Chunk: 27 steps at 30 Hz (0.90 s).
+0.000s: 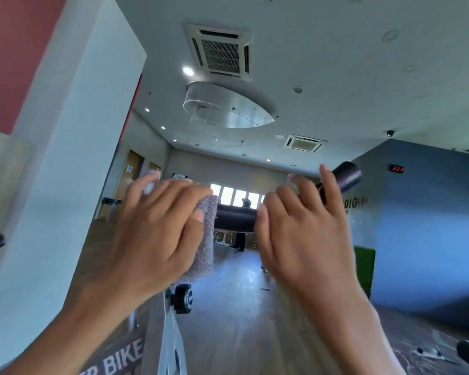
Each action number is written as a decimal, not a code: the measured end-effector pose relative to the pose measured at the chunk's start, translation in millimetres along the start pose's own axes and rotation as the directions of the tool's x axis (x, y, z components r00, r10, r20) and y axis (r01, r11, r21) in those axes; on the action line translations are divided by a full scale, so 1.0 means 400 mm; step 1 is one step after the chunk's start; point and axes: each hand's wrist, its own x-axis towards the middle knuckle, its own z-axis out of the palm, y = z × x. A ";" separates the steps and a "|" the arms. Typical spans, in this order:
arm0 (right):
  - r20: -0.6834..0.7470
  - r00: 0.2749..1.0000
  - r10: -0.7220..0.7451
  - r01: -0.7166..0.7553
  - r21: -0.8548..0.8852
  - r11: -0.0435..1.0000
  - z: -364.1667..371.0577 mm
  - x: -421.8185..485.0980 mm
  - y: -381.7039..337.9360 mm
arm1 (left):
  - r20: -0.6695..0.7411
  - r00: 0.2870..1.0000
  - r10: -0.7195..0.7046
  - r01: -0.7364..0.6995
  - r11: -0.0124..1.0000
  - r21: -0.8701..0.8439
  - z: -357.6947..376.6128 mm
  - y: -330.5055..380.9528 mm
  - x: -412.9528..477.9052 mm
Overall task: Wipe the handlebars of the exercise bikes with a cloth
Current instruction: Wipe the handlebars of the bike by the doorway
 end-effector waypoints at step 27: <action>-0.106 0.989 0.105 -0.103 0.024 0.994 0.026 -0.005 0.027 | -0.382 0.924 0.033 -0.114 0.975 -0.192 0.078 0.019 0.036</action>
